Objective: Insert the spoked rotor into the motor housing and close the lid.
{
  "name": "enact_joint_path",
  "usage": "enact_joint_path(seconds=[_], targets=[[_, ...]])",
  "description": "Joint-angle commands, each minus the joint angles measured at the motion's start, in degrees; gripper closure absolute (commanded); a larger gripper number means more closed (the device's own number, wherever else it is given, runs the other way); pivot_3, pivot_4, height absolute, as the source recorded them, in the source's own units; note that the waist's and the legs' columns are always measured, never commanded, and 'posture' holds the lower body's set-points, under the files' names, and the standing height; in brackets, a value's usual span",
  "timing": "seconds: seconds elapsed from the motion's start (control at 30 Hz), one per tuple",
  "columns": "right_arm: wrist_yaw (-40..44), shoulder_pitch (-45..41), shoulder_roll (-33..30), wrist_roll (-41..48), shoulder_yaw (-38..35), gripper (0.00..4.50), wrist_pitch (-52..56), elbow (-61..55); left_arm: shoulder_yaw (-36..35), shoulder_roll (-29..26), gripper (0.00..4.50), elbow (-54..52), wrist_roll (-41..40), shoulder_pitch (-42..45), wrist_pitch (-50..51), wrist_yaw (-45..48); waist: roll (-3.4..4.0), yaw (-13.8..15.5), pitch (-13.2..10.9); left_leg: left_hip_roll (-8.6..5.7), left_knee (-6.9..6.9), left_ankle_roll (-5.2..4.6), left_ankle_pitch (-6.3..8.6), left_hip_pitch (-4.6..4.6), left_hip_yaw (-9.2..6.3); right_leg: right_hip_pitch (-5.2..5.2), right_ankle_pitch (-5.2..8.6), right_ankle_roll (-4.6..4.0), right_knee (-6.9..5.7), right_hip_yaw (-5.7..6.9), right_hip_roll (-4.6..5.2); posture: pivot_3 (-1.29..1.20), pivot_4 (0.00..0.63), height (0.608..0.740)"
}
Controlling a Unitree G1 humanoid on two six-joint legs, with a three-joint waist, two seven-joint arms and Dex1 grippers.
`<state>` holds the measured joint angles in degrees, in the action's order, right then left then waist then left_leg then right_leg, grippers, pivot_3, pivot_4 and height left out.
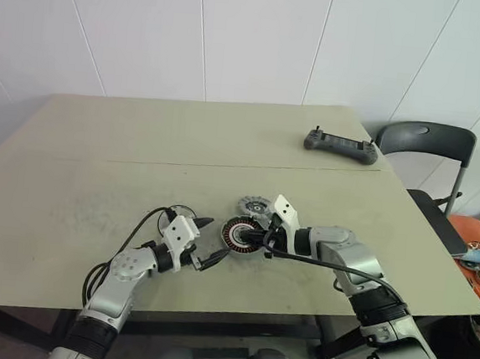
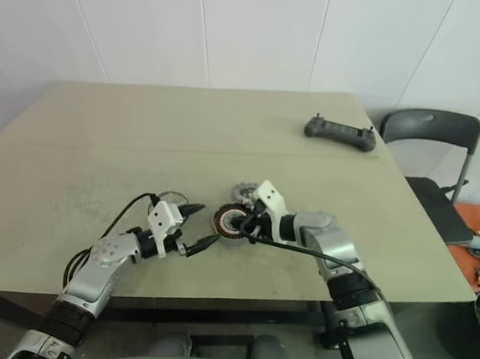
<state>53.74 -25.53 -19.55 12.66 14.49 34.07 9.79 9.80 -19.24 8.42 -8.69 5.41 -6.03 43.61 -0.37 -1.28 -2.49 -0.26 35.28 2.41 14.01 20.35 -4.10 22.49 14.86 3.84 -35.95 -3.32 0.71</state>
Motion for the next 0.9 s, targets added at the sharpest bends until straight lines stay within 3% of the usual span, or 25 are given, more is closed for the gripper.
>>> enact_joint_path(seconds=[0.03,0.33,0.5,0.63,0.77,0.9], targets=[[-3.8,-0.6,2.1,-1.1,-0.2,4.49,-0.7,2.0,-0.2,-0.2,0.00,0.6,0.1,0.3,0.7,0.1,0.01,0.0,0.0,0.00,0.00,0.00,0.00,0.01,0.00,0.01,0.00,0.00,0.00,0.00,0.00,0.00,0.000,0.740],[-7.5,-2.2,2.3,-3.7,-0.7,4.49,-4.5,6.7,-0.2,-0.2,0.00,-3.1,-1.9,-1.1,2.8,0.9,0.02,0.1,0.0,0.00,-0.02,0.00,0.00,0.06,0.01,0.02,0.00,0.00,0.04,0.00,0.04,0.00,0.000,0.740],[1.8,0.2,-1.8,0.7,0.3,4.49,-1.1,1.9,-1.4,0.7,0.00,-8.0,-6.7,-2.1,6.1,1.8,0.03,0.2,0.0,0.00,-0.06,-0.01,0.00,0.20,0.01,-0.04,0.00,0.00,0.10,0.00,0.05,0.00,0.000,0.740],[3.1,0.6,-3.1,0.2,0.7,4.49,-1.0,2.3,-1.4,0.5,0.00,-11.3,-8.4,-2.8,9.0,1.9,0.02,-0.1,0.0,0.00,-0.15,-0.02,0.00,0.17,0.03,-0.05,0.00,0.00,0.15,0.00,0.00,0.00,0.000,0.740],[-2.5,-1.2,0.4,1.0,-3.7,4.49,-3.6,3.9,-2.0,0.9,0.00,-15.1,-11.7,-3.6,12.4,1.8,-0.01,-0.2,-0.1,0.02,-0.13,-0.02,0.00,0.12,0.04,-0.04,0.00,0.00,0.14,0.00,-0.03,0.00,0.000,0.740],[-1.3,-2.7,2.3,4.3,-5.3,4.49,-2.1,1.6,-3.6,1.2,0.00,-19.1,-16.0,-4.0,16.5,0.8,0.09,-0.9,-0.2,0.01,-0.12,-0.01,0.00,0.24,0.03,-0.01,0.00,0.00,0.17,0.00,0.02,0.00,0.000,0.740]])
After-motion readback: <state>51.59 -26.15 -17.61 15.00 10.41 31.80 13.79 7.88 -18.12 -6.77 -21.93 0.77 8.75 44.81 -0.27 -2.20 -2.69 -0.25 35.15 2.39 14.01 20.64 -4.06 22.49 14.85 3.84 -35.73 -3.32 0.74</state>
